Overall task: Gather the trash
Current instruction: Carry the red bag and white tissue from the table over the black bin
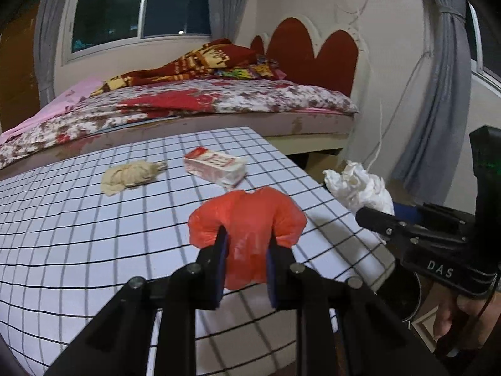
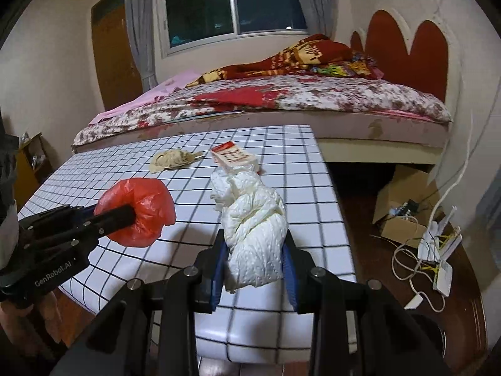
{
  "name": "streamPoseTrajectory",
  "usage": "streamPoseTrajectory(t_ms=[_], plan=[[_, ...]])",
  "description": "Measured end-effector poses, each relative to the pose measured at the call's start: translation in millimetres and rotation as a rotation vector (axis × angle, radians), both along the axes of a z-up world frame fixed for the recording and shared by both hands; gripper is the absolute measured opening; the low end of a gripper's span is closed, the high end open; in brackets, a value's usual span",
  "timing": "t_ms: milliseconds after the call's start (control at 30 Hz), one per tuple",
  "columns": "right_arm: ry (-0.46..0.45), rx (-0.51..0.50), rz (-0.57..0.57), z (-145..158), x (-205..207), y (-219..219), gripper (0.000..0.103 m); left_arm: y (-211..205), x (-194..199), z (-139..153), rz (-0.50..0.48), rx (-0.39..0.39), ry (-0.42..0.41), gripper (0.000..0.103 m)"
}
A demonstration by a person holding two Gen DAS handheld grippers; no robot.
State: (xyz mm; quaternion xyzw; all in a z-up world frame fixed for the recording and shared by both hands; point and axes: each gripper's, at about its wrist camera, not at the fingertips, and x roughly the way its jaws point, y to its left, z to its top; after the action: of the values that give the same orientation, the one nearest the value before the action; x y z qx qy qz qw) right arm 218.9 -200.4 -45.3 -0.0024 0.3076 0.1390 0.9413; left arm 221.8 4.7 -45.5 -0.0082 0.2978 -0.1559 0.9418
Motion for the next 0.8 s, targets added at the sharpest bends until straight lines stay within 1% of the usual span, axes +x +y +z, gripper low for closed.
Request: streamPoseTrajectory(t_ms=[367, 600, 733, 800], plan=[[0.003, 0.01, -0.111, -4.8, -13.6, -51.8, 0.034, -52.6, -6.5, 0.8, -0.08, 0.0, 0.004, 0.022], [0.01, 0.021, -0.204, -8.2, -24.1, -96.8, 0.034, -90.7, -12.6, 3.3, -0.154, 0.003, -0.003, 0.022], [0.03, 0.064, -0.259, -11.5, -28.1, -126.3, 0.034, -114.8, -17.0, 4.4, -0.196, 0.002, 0.0, 0.022], [0.031, 0.071, -0.289, -11.4, -32.9, -138.9, 0.034, -127.2, -19.6, 4.0, -0.221, 0.002, 0.004, 0.022]])
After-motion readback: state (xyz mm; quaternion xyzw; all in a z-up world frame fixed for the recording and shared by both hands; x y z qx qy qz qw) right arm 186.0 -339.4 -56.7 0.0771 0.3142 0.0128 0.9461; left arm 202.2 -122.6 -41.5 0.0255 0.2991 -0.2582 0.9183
